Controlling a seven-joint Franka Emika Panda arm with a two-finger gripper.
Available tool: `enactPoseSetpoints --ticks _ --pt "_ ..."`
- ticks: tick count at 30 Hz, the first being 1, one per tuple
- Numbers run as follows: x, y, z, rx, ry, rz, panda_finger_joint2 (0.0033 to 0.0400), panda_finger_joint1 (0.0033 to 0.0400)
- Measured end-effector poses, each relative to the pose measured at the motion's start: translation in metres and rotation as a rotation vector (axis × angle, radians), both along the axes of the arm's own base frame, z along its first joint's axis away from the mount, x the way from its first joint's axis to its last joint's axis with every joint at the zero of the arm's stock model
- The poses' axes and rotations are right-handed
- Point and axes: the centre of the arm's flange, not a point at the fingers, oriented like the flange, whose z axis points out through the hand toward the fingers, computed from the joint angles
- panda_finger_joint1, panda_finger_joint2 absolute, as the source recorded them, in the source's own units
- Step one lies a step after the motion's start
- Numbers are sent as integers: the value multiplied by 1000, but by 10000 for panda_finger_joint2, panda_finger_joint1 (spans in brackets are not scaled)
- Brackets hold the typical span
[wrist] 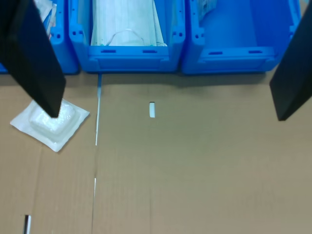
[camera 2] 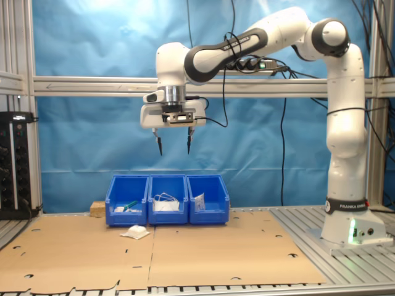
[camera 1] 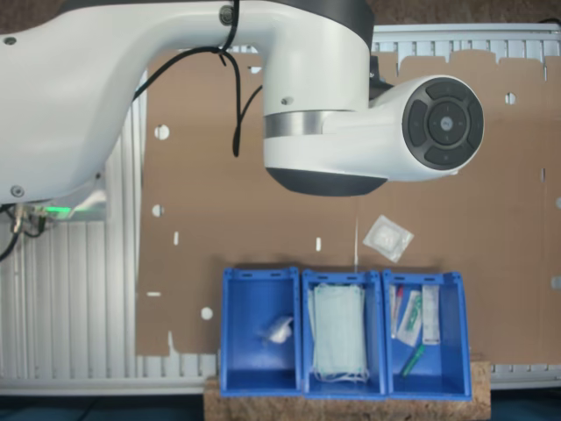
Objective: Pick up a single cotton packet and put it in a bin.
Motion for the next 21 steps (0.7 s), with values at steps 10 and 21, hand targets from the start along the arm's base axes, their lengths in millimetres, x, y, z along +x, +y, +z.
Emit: enactPoseSetpoints --ticks 10,21 --pt "23 -37 -9 -4 -20 28 400 400" --pt "40 -44 -15 -56 -64 104 400 400"
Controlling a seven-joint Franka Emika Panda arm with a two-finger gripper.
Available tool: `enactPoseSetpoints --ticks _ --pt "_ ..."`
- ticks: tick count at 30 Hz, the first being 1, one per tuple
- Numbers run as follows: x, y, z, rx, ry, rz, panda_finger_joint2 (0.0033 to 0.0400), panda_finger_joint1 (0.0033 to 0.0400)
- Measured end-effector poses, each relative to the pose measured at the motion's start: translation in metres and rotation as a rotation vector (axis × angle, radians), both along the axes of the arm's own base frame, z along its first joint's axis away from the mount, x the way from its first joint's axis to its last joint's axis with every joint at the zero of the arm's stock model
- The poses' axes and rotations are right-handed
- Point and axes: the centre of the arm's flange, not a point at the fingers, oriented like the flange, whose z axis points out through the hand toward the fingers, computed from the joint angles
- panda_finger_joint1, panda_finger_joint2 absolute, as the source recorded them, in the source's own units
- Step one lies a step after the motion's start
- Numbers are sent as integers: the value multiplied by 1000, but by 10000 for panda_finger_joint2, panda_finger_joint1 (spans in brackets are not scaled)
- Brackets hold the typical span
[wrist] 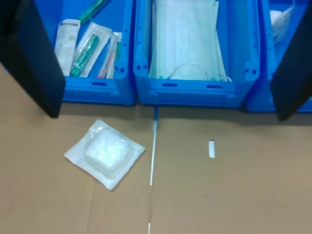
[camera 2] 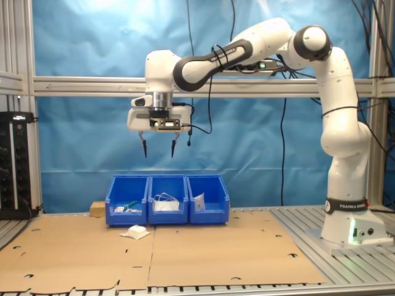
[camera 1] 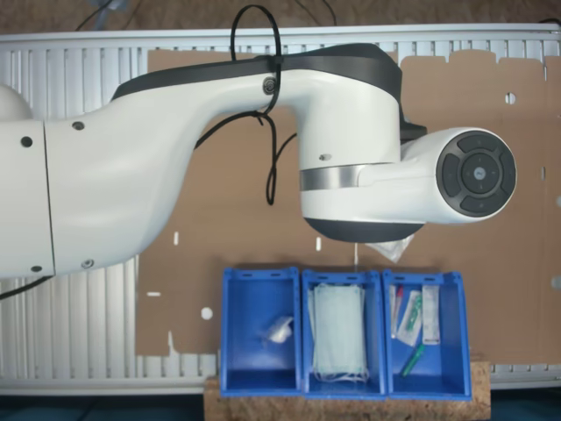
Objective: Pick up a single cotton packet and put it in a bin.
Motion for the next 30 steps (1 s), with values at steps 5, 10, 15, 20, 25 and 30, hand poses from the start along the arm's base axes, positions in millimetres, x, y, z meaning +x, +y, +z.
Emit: enactPoseSetpoints --ticks 5,10,15,20,25,30 --pt "5 3 -2 -16 -17 28 400 400" --pt "7 5 -4 -26 -27 47 400 400" --pt "11 4 -8 -46 -37 76 400 400" --pt "13 2 -12 -76 -47 101 400 400" --pt "17 -1 -16 -101 -58 123 400 400" --pt "20 -4 -22 -107 -66 136 400 400"
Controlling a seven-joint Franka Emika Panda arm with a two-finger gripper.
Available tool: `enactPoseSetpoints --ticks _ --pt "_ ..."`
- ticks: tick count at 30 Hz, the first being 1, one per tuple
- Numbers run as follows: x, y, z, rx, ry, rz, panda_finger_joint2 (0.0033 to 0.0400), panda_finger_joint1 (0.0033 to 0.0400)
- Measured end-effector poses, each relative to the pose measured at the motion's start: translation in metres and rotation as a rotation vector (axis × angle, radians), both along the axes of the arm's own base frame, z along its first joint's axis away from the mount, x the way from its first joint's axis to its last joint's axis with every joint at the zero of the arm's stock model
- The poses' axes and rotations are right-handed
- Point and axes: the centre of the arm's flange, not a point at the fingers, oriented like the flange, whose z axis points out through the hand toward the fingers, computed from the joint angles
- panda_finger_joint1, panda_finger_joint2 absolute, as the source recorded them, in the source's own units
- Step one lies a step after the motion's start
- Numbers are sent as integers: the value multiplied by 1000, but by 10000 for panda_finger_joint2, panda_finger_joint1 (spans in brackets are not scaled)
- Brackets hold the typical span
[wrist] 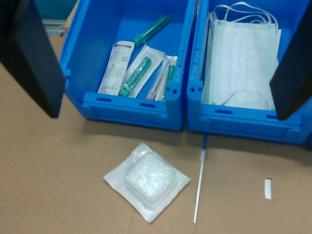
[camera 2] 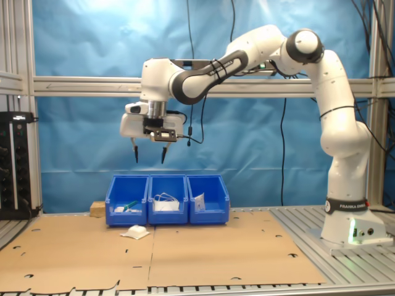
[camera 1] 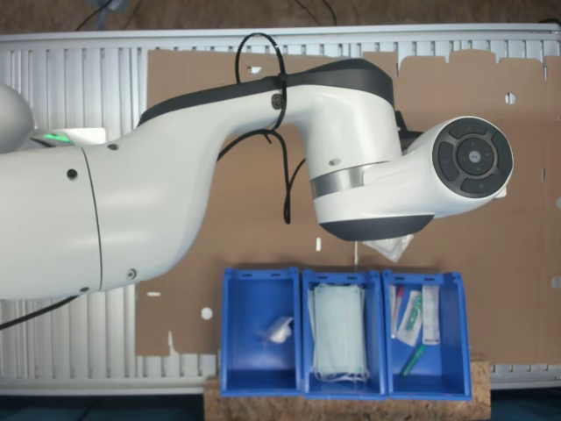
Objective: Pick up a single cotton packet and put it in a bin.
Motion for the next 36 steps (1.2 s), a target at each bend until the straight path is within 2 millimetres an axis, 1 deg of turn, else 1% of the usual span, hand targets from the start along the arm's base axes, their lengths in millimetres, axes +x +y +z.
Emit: enactPoseSetpoints --ticks 11,18,23,29,35,36 --pt "16 -13 -28 10 -6 29 400 400" --pt "23 -14 -34 -18 -15 57 400 400" --pt "26 -9 -33 -32 -24 77 400 400" --pt "32 3 -35 -45 -33 104 400 400" --pt "43 16 -45 -51 -32 124 400 400" --pt "47 19 -51 -53 -28 129 400 400"
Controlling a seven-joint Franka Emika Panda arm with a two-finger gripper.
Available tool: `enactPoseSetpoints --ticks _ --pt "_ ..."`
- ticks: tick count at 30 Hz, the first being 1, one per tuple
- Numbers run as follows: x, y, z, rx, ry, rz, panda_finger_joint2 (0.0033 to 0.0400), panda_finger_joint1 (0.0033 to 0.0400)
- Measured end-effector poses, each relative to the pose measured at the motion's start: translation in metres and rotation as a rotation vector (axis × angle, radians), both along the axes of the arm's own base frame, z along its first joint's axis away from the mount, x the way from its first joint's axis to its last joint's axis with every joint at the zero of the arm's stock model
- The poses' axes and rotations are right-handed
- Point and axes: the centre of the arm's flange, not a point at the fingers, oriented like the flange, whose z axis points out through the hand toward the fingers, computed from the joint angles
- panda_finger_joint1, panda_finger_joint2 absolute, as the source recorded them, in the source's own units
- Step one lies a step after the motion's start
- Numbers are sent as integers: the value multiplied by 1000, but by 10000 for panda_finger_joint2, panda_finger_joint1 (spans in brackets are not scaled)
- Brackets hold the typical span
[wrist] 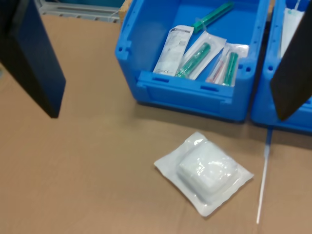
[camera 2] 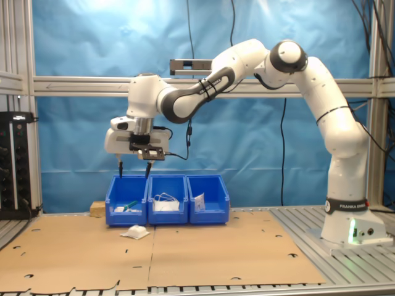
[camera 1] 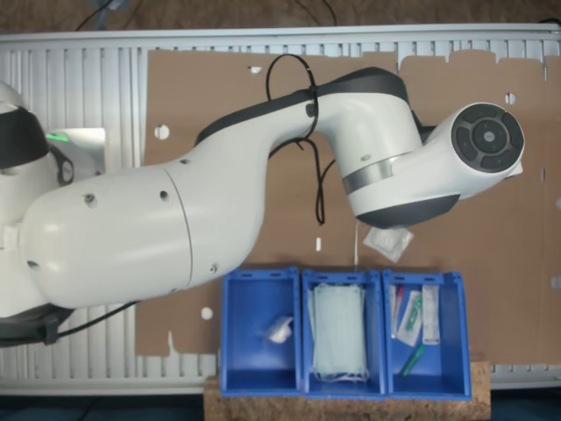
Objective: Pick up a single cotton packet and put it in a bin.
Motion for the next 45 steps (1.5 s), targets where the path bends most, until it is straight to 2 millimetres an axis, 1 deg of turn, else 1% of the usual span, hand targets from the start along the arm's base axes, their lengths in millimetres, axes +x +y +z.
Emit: enactPoseSetpoints --ticks 5,7,8,11,14,20,25,31,36,40,45 --pt "8 5 -19 -6 17 5 400 400" --pt "10 3 -28 -9 27 3 400 400" --pt "10 3 -28 -9 27 3 400 400" --pt "11 -1 -42 -14 47 -4 400 400" --pt "11 -8 -56 -21 66 -15 400 400" --pt "8 -30 -81 -41 102 -44 400 400" --pt "8 -48 -96 -58 119 -66 400 400" --pt "13 -62 -112 -76 120 -75 400 400" --pt "18 -66 -126 -86 120 -77 400 400" --pt "21 -65 -140 -89 126 -72 400 400" --pt "22 -62 -152 -87 133 -65 400 400"
